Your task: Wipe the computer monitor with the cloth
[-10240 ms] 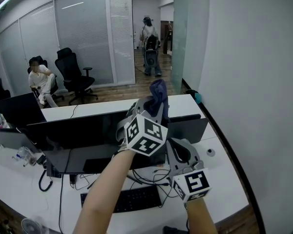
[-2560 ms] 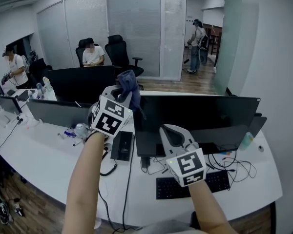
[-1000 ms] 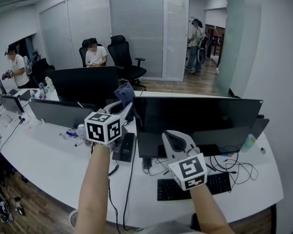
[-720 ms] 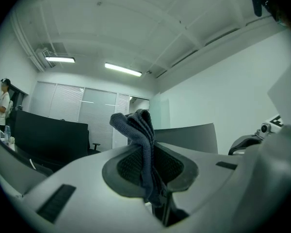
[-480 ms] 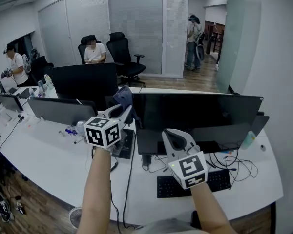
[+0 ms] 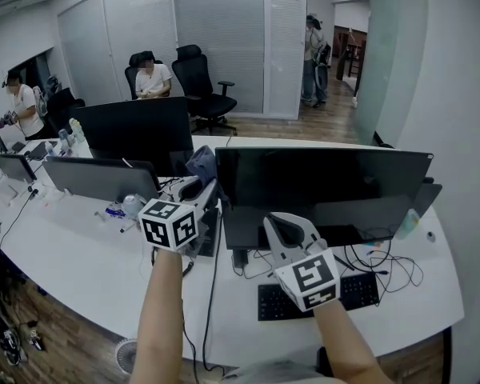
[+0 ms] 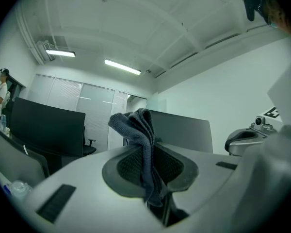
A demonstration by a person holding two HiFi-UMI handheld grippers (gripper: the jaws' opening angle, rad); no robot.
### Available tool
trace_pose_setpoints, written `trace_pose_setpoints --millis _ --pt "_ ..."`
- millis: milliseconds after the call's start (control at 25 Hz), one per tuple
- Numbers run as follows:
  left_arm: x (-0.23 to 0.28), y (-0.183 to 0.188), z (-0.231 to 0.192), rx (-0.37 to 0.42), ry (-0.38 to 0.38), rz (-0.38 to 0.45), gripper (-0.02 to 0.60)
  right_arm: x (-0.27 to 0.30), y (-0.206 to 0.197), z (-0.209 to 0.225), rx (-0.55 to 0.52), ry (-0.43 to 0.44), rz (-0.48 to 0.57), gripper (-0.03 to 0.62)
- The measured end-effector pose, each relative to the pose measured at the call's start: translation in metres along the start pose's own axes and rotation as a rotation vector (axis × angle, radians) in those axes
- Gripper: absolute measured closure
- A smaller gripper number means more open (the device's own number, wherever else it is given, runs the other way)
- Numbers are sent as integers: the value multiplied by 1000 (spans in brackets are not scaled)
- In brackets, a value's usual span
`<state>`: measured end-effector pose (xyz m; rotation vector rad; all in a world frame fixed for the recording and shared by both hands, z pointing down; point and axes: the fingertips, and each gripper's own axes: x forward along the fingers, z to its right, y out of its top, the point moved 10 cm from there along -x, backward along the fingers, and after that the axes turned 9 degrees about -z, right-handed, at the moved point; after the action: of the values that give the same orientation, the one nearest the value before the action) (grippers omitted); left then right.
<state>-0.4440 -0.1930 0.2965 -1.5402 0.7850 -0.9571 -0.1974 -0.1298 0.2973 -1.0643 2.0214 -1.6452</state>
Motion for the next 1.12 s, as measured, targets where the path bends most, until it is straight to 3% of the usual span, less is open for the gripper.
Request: trace_pose_setpoints --millis 1120 --pt "5 -52 -1 18 -7 -37 522 3 -61 -30 42 79 -113 586"
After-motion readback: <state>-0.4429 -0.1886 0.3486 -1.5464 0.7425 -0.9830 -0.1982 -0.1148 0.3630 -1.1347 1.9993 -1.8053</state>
